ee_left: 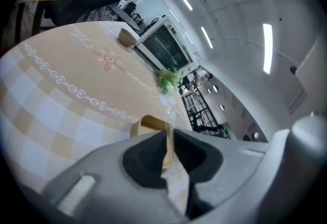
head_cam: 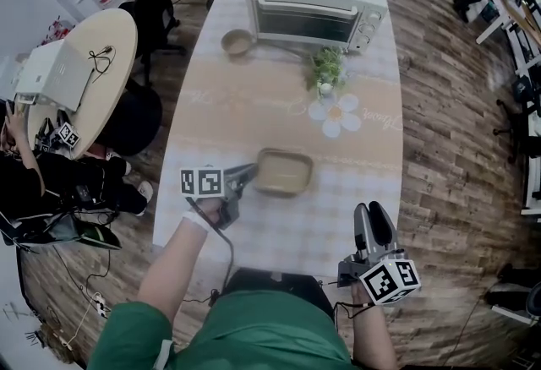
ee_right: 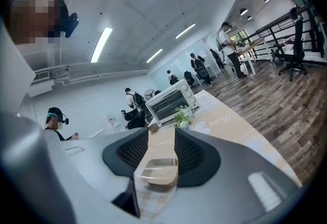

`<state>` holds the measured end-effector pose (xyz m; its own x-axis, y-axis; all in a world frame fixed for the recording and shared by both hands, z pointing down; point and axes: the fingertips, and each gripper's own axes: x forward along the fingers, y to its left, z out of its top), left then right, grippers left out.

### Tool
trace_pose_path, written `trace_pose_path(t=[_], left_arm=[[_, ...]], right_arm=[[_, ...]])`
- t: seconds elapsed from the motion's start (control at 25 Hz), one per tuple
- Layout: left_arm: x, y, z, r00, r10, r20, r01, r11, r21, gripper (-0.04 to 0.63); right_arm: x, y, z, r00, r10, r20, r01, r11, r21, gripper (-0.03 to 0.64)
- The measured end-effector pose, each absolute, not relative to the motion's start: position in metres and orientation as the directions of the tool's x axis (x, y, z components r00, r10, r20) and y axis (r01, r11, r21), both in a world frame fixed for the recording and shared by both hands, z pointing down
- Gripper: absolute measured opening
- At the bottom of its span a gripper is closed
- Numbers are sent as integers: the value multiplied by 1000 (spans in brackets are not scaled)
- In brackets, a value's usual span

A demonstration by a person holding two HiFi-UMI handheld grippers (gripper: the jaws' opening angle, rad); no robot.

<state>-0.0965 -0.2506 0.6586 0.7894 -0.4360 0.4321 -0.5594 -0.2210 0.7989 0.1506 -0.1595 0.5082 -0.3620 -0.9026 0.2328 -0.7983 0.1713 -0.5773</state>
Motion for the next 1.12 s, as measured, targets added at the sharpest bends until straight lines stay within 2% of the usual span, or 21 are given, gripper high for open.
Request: trace_pose_path(t=[0.32,0.76,1.12], left_arm=[[-85,-247,617,818,-457,349,-507,-286,813,40],[-91,-235,556,794,-533,293,-526,-361,770,40],[-89,-220,484,710,-650,271,-662,-486,570,40]], right_arm=[[149,-158,491,-366,-907,207,-803,196,-563,160],[148,-156,465,-380,-908,174,-815,240,-528,160],[141,-161,430,-375,-913,162,-878,294,-378,160]])
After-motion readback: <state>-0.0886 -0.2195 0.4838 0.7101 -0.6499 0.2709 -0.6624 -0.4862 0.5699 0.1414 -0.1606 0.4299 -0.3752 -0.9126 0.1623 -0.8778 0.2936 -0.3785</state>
